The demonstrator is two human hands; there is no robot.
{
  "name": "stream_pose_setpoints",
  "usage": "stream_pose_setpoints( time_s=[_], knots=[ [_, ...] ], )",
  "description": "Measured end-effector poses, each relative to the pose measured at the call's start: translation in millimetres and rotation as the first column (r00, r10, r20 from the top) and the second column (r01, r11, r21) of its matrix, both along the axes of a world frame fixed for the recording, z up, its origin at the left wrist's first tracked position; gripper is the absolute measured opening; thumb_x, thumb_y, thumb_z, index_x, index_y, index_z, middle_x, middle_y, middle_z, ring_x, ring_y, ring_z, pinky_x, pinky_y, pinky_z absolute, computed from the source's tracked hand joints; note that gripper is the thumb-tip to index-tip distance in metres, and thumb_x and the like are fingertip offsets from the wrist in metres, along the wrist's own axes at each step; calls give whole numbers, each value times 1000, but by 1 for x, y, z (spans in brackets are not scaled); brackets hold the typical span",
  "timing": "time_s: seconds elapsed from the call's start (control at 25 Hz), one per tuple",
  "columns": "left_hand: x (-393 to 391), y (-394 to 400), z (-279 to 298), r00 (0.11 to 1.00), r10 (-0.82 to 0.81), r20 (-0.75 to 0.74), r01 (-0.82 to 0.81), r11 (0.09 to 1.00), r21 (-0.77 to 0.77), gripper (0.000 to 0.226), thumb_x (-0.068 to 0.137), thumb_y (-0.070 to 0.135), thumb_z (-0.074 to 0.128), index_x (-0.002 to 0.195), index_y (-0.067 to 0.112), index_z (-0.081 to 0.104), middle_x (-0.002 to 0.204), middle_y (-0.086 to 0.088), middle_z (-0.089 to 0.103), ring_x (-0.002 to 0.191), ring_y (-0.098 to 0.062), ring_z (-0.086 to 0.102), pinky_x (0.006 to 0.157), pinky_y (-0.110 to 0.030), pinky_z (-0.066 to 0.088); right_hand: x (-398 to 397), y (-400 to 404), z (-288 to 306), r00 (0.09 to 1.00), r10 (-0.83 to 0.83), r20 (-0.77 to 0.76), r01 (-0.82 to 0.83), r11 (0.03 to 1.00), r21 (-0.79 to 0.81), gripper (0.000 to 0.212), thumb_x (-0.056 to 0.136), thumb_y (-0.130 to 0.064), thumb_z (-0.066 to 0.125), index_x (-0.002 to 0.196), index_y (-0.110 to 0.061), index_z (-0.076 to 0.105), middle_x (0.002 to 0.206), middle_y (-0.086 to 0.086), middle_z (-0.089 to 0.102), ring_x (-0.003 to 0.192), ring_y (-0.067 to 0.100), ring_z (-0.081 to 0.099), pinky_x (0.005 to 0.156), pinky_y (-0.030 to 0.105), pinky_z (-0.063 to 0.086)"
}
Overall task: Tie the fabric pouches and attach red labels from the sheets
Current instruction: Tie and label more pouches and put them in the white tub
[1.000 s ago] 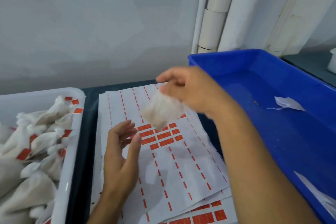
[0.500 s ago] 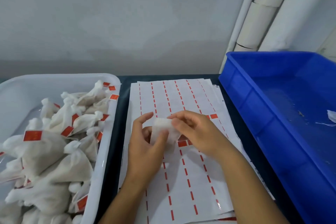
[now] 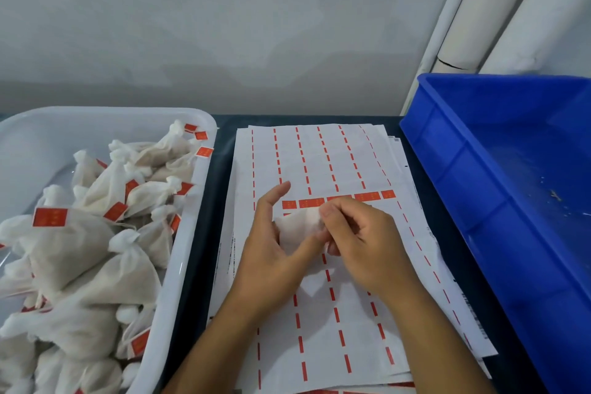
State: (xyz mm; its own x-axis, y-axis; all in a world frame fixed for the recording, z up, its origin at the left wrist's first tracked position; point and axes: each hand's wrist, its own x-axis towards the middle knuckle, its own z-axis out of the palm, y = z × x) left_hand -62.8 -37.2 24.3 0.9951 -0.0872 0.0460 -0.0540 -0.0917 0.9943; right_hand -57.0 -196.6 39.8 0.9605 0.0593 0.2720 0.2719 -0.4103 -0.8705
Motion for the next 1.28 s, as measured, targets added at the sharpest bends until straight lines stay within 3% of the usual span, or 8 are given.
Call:
stream_pose_setpoints(
  time_s=[0.12,0.32,0.52,0.68,0.84,1.04,1.2,1.28],
  knots=[
    [2,1,0,999,-13,40,10,997,72,81,77,57,82,140,62,33,141,31,48,123,-11,62,93,-34,60,2,0,1,1000,-19,8,19,998,58,30,103,-51,51,85,-31,66,74,-19,65,74,7,66,63,18,52],
    [1,1,-4,992,-35,118,16,987,159,52,87,40,77,123,56,43,116,36,56,104,3,65,71,-15,58,0,-3,1,991,-77,112,78,997,-10,25,102,-42,51,96,-26,70,77,-20,66,78,2,68,63,12,52],
    [-2,1,-7,995,-32,95,1,950,311,44,91,41,66,121,58,39,110,41,57,99,9,65,70,-7,54,0,-9,4,958,-206,199,216,976,-29,20,100,-43,50,99,-31,65,85,-25,66,84,-2,70,66,9,55],
    [-3,-2,-10,988,-58,146,-19,877,480,31,89,58,52,119,54,46,114,38,57,100,8,62,77,-10,53,0,-16,6,940,-319,123,312,947,74,23,98,-49,50,97,-33,65,83,-21,70,84,1,72,68,11,56],
    [-5,-5,-11,972,-51,230,-88,825,558,35,89,75,36,106,49,51,96,39,52,105,15,49,75,-8,39,1,-6,9,985,-175,-11,173,963,207,23,104,-42,47,98,-31,66,86,-15,73,74,11,74,63,16,58],
    [0,-7,-11,966,-114,233,-69,754,654,36,91,71,30,97,44,52,90,34,50,87,3,55,78,-16,43,1,-8,10,969,-230,-86,246,908,340,24,105,-38,50,94,-28,69,83,-12,76,76,12,76,61,17,58],
    [-5,-8,-9,965,-51,256,-113,803,585,37,92,70,47,123,49,49,114,33,51,102,4,56,82,-10,46,0,-10,11,988,-127,-83,151,888,434,26,107,-33,50,95,-22,71,81,0,75,75,19,76,64,21,60],
    [-6,-7,-2,954,66,292,-204,857,474,24,94,62,52,113,48,55,104,29,58,99,2,58,71,-9,47,-1,-9,13,996,-77,-48,90,895,437,26,107,-32,50,97,-21,71,81,2,75,76,20,77,65,21,60]
  ],
)
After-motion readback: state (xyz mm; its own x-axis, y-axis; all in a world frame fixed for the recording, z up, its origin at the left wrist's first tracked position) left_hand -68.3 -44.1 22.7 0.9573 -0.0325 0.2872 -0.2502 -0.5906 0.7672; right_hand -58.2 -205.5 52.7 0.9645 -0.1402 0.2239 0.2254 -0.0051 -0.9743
